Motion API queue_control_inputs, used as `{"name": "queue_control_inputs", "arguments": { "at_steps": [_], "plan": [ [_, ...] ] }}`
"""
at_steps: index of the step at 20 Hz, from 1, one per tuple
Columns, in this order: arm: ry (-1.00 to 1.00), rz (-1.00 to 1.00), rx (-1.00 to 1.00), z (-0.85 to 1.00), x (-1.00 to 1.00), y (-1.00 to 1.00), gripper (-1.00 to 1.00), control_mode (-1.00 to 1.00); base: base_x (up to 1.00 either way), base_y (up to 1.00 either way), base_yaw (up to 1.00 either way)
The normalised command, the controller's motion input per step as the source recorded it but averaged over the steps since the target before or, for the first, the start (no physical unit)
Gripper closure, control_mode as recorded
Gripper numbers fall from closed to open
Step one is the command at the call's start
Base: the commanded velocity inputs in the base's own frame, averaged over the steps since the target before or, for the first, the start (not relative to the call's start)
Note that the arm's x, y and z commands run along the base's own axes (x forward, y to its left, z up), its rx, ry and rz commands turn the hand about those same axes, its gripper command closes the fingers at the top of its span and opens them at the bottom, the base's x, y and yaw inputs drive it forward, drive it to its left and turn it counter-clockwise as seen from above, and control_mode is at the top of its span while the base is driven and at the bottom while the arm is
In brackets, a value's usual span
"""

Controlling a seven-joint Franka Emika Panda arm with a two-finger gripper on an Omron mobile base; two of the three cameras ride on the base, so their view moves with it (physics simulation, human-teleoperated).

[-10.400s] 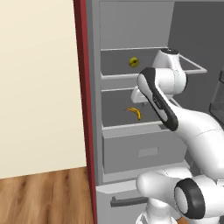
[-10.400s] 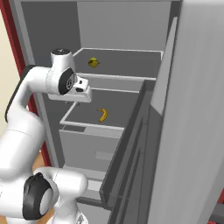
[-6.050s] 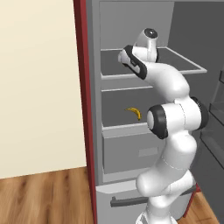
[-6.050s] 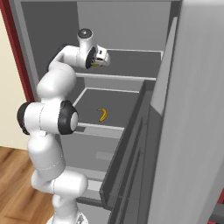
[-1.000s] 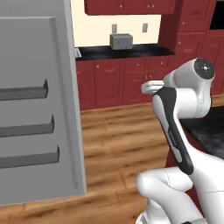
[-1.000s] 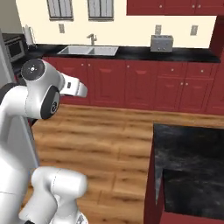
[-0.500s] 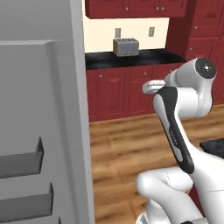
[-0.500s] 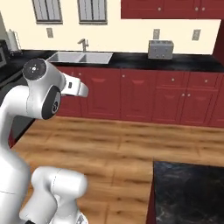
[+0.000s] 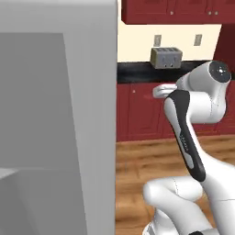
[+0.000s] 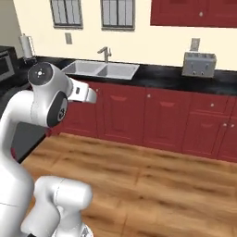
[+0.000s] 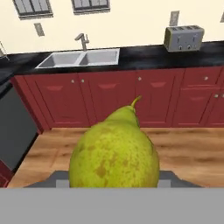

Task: Pick the pear and banana from the fridge and place them inside the tupperware on the counter.

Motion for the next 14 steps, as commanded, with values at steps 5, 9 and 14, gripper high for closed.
{"name": "queue_control_inputs", "arguments": {
  "at_steps": [5,9,14],
  "plan": [
    [0.0,0.0,0.0,0.0,0.0,0.0,1.0,1.0,1.0,0.0,0.63],
    [0.0,0.0,0.0,0.0,0.0,0.0,1.0,1.0,1.0,0.0,0.72],
    [0.0,0.0,0.0,0.0,0.0,0.0,1.0,1.0,1.0,0.0,0.69]
  ]
}}
